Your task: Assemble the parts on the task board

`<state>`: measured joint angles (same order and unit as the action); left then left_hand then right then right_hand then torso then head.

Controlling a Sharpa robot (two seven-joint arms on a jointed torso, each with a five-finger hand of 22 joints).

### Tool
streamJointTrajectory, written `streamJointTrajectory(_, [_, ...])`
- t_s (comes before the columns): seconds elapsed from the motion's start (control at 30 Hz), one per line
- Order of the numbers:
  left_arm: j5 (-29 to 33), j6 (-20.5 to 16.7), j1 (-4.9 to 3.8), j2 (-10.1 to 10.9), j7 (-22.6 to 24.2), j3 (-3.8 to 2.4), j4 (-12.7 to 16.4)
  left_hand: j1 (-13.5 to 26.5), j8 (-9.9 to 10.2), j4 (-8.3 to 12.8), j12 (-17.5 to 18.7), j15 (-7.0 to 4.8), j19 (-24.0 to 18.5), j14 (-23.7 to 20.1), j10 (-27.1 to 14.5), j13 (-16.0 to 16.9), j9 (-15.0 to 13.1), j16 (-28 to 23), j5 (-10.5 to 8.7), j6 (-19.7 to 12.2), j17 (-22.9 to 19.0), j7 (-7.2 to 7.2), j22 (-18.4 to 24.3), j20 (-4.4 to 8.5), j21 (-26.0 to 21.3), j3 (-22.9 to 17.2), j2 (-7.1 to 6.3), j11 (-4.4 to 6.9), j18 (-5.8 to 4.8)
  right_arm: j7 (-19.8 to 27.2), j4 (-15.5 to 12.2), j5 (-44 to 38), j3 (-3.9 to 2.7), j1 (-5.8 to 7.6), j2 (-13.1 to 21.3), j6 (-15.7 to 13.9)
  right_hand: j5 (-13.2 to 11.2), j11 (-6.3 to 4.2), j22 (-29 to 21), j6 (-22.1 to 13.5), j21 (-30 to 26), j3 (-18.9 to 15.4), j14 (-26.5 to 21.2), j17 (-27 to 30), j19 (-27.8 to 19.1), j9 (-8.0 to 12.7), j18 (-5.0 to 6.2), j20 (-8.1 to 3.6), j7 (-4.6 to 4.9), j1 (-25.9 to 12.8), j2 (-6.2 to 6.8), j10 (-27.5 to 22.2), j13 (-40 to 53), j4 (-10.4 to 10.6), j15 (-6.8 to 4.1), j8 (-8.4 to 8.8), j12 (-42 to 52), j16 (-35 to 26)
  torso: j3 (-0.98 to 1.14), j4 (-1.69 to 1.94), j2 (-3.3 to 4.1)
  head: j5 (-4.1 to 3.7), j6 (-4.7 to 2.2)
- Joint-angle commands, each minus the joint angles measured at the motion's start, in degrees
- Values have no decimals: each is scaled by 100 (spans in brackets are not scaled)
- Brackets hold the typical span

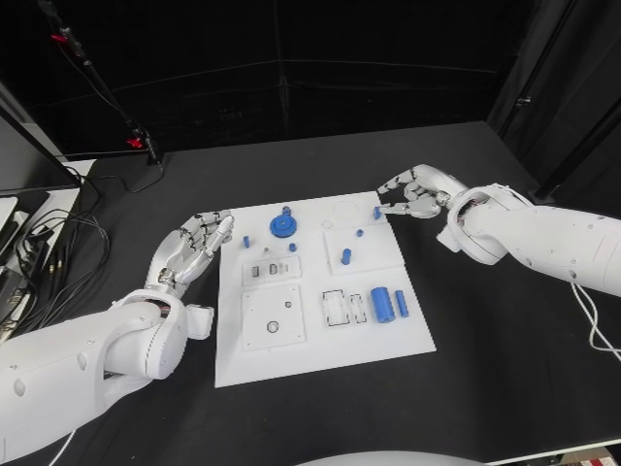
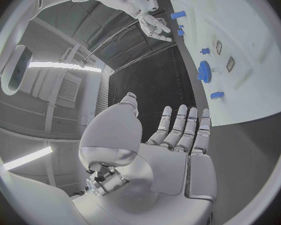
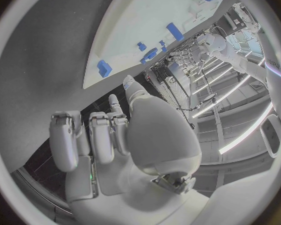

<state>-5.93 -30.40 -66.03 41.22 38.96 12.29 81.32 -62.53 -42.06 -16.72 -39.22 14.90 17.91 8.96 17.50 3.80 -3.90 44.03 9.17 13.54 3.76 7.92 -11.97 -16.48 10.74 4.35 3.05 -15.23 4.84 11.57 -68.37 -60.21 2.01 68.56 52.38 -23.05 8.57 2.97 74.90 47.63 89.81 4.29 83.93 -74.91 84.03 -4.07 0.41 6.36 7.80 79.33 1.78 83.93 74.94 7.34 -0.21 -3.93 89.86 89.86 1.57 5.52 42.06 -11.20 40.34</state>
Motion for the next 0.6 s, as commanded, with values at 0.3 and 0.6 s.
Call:
streamJointTrajectory(0.3, [-32, 0, -7, 39, 1686, -7, 77, -15, -20, 0, -20, 15, -11, 36, 29, -4, 5, 20, 33, 39, -2, 914, -8, -4, 28, 25, 27, 4, 60, -237, 56, -202, -5, -10, -37, 253, -50, 45, 1510, -45, 19, -6, 607, -1509, 597, 3, -41, -8, 7, 38, 11, 607, 1506, -26, 16, 10, 14, 14, -3, 8, 0, -19, -4])
streamJointTrajectory(0.6, [-32, -7, -8, 68, 1682, -8, 117, -15, -20, 0, -20, 15, -11, 36, 29, -4, 5, 20, 33, 39, -2, 914, -8, -4, 28, 25, 27, 4, 60, -406, 115, -239, -5, -12, -118, 137, -56, 77, 1510, -61, 19, 12, 607, -1509, 597, 0, -41, 11, 31, 75, -25, 607, 1506, -41, 44, 4, 14, 14, -2, 0, -6, 14, -4])
